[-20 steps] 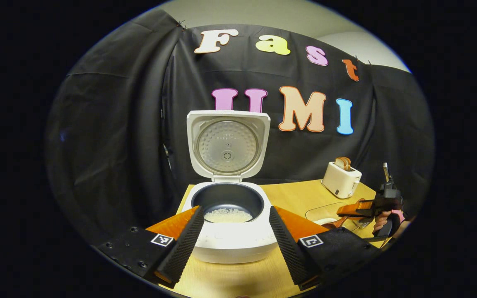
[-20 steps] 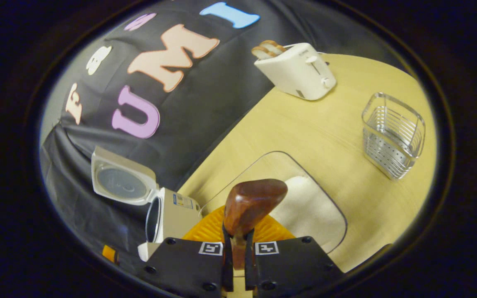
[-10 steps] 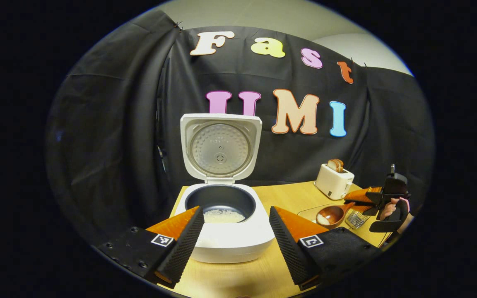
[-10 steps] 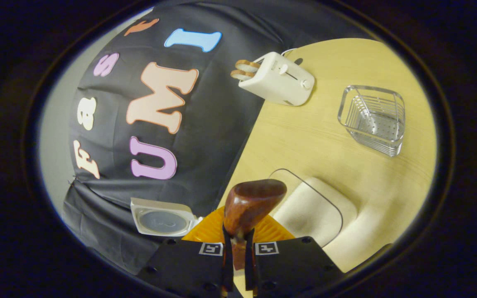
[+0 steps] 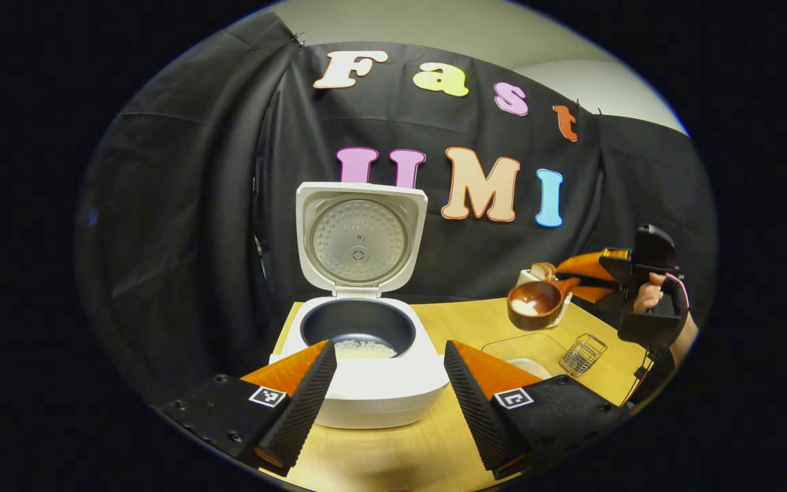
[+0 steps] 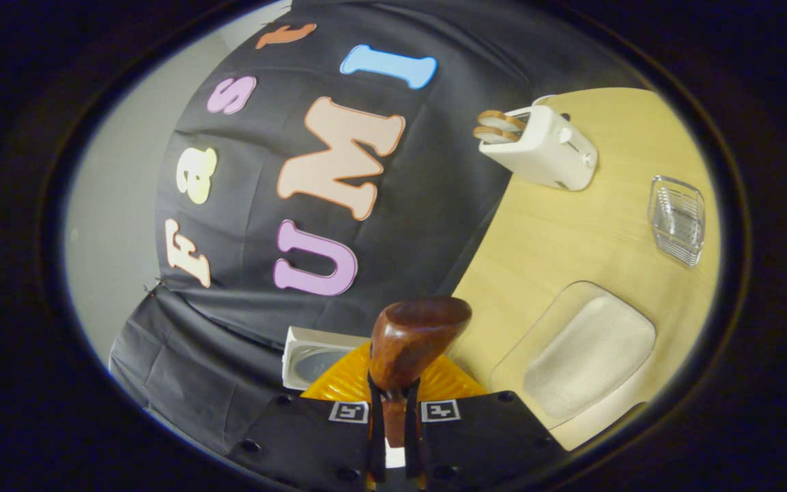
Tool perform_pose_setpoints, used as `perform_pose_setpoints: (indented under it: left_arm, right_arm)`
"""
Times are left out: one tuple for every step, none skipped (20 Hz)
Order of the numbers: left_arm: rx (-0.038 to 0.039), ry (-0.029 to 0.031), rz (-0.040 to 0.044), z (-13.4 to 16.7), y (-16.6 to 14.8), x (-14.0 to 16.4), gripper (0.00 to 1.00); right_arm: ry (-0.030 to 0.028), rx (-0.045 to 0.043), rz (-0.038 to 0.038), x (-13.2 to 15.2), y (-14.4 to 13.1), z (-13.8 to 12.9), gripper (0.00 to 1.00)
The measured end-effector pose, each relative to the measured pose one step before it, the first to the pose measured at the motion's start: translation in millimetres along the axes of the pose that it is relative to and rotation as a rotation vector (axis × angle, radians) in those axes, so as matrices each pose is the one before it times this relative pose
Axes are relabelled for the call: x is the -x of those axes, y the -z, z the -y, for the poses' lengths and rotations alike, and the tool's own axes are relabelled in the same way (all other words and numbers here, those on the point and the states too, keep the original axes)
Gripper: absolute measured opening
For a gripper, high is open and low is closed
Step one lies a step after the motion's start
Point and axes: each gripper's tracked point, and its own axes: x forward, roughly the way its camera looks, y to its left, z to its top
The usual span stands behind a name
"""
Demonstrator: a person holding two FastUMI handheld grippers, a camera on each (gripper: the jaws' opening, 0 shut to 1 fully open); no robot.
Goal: Close the left gripper, press the button to open the rice cooker; take a wooden spoon from the chopstick holder with the right hand, scoop a spoonful of rice and pour it into the rice cooker, then put the wooden spoon back into the chopstick holder.
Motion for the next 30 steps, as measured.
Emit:
perform_pose_setpoints:
  left_arm:
    - [0.0021,0.00037,-0.00041,-2.28,0.57,1.17,0.94]
    - [0.00064,-0.00189,0.00094,-3.57,-0.7,1.43,0.94]
    - [0.00082,-0.00208,0.00005,-2.18,1.01,0.65,0.94]
    - [0.00188,-0.00066,0.00015,-2.94,0.75,2.07,0.94]
    - [0.00343,0.00176,0.00088,-2.41,0.06,0.61,0.94]
    - [0.00473,0.00461,0.00185,-1.36,-0.54,1.6,0.94]
    - [0.00582,0.00365,0.00368,-1.85,-0.42,1.29,0.94]
    - [0.00346,0.00017,-0.00288,-2.56,0.72,1.73,0.94]
    - [0.00205,-0.00048,-0.00069,-2.82,2.78,1.43,0.94]
    - [0.00289,-0.00104,0.00135,-2.21,-0.02,1.63,0.94]
    - [0.00444,-0.00016,-0.00117,-1.89,1.64,2.2,0.94]
    - [0.00546,-0.00059,0.00024,-1.27,1.24,0.51,0.94]
    - [0.00604,-0.00062,-0.00191,-1.51,0.58,1.08,0.94]
    - [0.00612,-0.00154,-0.00177,-1.73,0.56,0.4,0.94]
    - [0.00596,-0.00224,-0.00049,-2.64,1.72,0.67,0.94]
    - [0.00521,-0.00183,0.00085,-1.54,0.05,0.9,0.94]
    - [0.00289,-0.00311,-0.00026,-1.71,0.24,0.57,0.94]
    - [0.00066,-0.00413,-0.00012,-1.81,0.08,0.7,0.94]
    - [-0.00026,-0.00583,-0.00118,-3.33,2.59,1.13,0.94]
    - [-0.00047,-0.00583,-0.00095,-1.71,0.19,0.05,0.94]
    - [0.00172,-0.00504,-0.00081,-2.04,0.24,0.11,0.94]
    - [0.00252,-0.00361,-0.00041,-1.87,0.46,0.03,0.94]
    - [0.00169,-0.00336,0.0011,-1.21,0.27,0.51,0.94]
    - [0.00105,-0.00386,-0.00018,-1.36,0.14,-0.14,0.94]
    - [0.00025,-0.00446,-0.00003,-1.91,0.97,0.19,0.94]
    - [0.00023,-0.00367,-0.00013,-1.28,0.1,-0.28,0.94]
    - [-0.00013,-0.00497,-0.00157,-1.31,1.02,0.03,0.94]
    - [-0.00136,-0.00578,0.00035,-1.74,-0.94,-0.26,0.94]
    - [-0.00135,-0.00516,0.00147,-2.09,-0.21,0.4,0.94]
    - [-0.00132,-0.00549,0.00024,-1.29,-0.23,0.53,0.95]
  right_arm:
    - [-0.01356,0.02191,-0.01054,-4.95,5.41,-13.42,0.14]
    - [-0.01229,0.03813,-0.0116,-9.33,5.87,-16.14,0.14]
    - [-0.00818,0.03484,-0.00551,-9.54,5.18,-13.58,0.14]
    - [-0.00954,0.02731,-0.0031,-5.43,4.78,-11.66,0.14]
    - [-0.00859,0.0234,-0.00702,-9.05,5.41,-11.44,0.12]
    - [-0.01126,0.0154,-0.01115,-6.96,7.58,-12.33,0.15]
    - [-0.01135,0.01389,-0.01232,-8.5,7.08,-10.37,0.14]
    - [-0.00658,0.01799,-0.0094,-7.55,5.74,-10.08,0.14]
    - [0.00169,0.0294,-0.00131,-9.63,4.14,-7.28,0.15]
    - [0.00826,0.03837,0.00136,-7.28,4.19,-5.3,0.13]
    - [0.00771,0.04846,0.0039,-9.2,3.72,-4.38,0.14]
    - [0.0109,0.05124,0.00444,-7.58,5.71,-5.17,0.15]
    - [0.00873,0.05392,0.00405,-8.3,4.5,-4.77,0.16]
    - [0.00982,0.05554,0.00277,-7.05,5.03,-4.2,0.16]
    - [0.01091,0.05103,0.00501,-8.11,5.62,-3.17,0.16]
    - [0.00477,0.04886,0.00298,-6.32,6.0,-6.18,0.15]
    - [0.0055,0.04052,0.00218,-7.21,5.6,-3.5,0.14]
    - [0.00445,0.03798,-0.00042,-6.61,7.12,-1.39,0.14]
    - [0.00575,0.03719,-0.00081,-7.21,5.12,-0.48,0.14]
    - [0.00622,0.0374,0.00142,-3.69,6.01,-1.22,0.14]
    - [0.00548,0.03879,0.00277,-3.73,4.89,-2.7,0.14]
    - [0.00517,0.04302,0.00335,-2.23,5.38,-1.55,0.12]
    - [0.00256,0.04745,0.005,-1.54,4.21,-3.63,0.14]
    - [-0.00026,0.0515,0.0116,-1.25,1.95,-4.46,0.12]
    - [-0.00277,0.05979,0.01198,-0.17,2.49,-4.45,0.13]
    - [-0.00571,0.06343,0.01549,0.57,1.95,-6.44,0.12]
    - [-0.01065,0.06685,0.01854,-0.87,0.48,-7.48,0.13]
    - [-0.01262,0.0654,0.0168,-0.3,2.04,-7.34,0.13]
    - [-0.01238,0.06001,0.0144,0.54,2.8,-7.54,0.13]
    - [-0.00859,0.0553,0.01176,1.58,4.4,-5.24,0.12]
